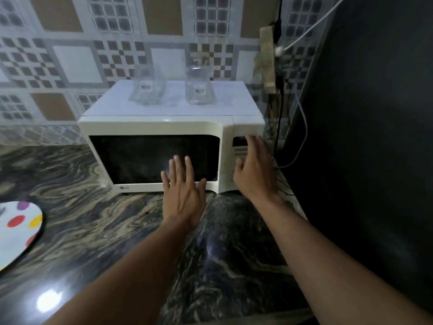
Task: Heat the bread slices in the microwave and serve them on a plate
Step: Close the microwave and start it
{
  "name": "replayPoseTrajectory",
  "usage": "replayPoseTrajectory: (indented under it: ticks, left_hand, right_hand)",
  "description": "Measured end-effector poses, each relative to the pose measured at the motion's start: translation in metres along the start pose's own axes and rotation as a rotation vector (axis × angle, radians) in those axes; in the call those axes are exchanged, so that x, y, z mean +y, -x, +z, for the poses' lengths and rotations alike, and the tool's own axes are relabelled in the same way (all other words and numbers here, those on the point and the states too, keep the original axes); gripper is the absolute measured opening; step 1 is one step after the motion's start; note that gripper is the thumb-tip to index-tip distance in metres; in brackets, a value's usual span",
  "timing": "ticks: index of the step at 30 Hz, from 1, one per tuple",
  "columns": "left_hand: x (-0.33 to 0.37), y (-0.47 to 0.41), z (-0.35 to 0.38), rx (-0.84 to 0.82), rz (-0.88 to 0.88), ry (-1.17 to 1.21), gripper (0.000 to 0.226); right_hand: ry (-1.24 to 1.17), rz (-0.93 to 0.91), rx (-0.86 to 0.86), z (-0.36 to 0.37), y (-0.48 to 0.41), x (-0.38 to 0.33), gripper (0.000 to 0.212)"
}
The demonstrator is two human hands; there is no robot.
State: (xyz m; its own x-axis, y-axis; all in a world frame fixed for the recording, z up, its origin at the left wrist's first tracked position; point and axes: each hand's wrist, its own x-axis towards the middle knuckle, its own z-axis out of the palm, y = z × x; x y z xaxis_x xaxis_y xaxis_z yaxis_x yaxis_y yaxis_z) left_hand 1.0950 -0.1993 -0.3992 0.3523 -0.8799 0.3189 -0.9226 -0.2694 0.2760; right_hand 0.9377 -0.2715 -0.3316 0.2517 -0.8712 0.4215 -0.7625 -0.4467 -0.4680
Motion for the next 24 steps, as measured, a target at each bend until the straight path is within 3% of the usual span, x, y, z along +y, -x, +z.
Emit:
replayPoseTrajectory:
  ticks: [4,8,24]
  left_hand:
    - [-0.004,0.024,0.05,-0.205,-0.039,0.051,0.073]
    - [-0.004,0.038,0.09,-0.346,-0.122,0.053,0.071]
    - [-0.005,0.048,0.103,-0.264,-0.104,-0.034,0.069]
  right_hand:
    - [-0.179,0.237,-0.008,0.016,0.006,0.033,0.067]
    - [-0.198,0.291,-0.094,0.04,0.001,0.056,0.068]
    - [-0.161,0.36,0.063,0.065,-0.017,0.059,0.049]
